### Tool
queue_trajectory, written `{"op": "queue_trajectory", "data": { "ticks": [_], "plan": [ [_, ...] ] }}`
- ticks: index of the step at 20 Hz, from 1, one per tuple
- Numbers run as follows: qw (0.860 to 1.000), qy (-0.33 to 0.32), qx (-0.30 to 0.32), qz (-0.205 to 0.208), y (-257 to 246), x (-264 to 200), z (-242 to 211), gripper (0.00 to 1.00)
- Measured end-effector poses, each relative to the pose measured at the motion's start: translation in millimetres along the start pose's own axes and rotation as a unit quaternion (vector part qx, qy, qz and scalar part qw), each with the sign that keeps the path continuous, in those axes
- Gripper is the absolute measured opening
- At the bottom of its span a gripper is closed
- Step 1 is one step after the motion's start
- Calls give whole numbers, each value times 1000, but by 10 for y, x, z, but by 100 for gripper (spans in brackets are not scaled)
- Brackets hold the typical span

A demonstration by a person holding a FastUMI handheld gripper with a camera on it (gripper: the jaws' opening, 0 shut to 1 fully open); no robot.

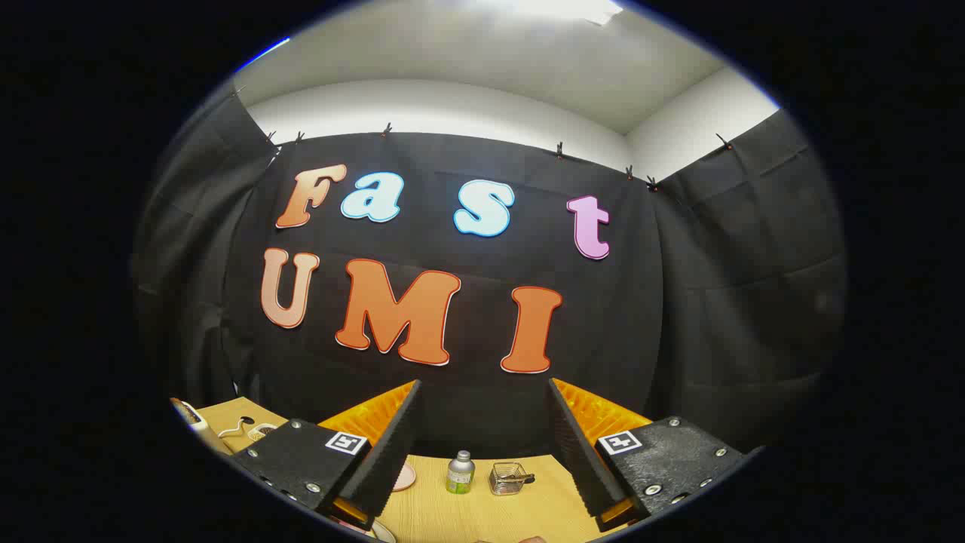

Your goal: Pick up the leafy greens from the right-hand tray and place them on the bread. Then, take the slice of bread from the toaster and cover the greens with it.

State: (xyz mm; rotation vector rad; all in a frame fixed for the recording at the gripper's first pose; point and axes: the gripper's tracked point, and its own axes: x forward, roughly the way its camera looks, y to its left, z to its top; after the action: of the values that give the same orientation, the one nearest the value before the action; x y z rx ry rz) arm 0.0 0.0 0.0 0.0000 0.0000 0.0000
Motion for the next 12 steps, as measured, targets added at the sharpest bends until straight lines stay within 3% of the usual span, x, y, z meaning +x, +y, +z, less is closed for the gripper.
{"op": "queue_trajectory", "data": {
  "ticks": [12],
  "plan": [
    [1000,1,11,21,77,16,-57,96]
  ]
}}
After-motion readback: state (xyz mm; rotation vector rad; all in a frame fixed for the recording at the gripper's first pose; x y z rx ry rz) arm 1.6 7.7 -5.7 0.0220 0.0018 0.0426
